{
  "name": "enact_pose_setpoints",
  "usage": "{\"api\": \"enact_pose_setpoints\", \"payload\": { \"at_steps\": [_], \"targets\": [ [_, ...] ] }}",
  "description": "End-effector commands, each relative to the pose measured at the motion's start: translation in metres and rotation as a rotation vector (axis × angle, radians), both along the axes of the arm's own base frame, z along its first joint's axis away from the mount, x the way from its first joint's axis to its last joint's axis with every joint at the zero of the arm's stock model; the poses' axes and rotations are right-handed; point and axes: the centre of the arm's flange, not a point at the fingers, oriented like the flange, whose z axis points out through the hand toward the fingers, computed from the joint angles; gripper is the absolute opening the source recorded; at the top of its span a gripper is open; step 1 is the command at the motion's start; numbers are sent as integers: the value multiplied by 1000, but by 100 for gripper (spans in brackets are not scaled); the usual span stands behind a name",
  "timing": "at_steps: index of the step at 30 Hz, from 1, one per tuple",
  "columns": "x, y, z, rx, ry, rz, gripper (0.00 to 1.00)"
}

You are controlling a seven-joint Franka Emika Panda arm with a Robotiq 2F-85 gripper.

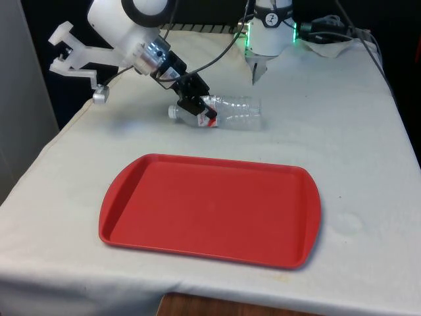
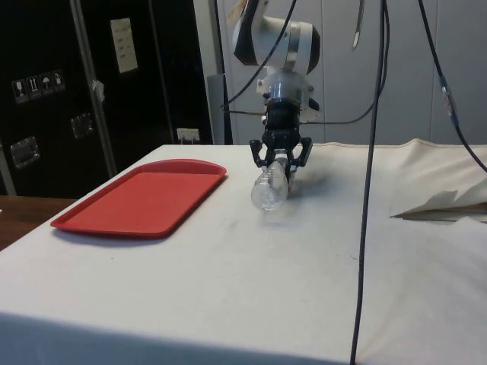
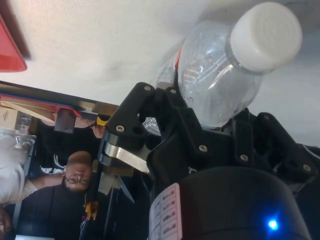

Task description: Place the bottle upright on the tray.

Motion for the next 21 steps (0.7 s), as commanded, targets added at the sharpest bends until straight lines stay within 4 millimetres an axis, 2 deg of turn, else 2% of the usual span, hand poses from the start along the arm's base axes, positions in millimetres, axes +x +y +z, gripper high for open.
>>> {"api": "enact_pose_setpoints", "payload": {
  "at_steps": [1,11,12,21],
  "targets": [
    [0,1,-2,-2,1,1,34],
    [1,-1,9,-19,-5,2,34],
    [1,-1,5,-9,-4,2,34],
    [2,-1,25,-14,-17,3,34]
  ]
}}
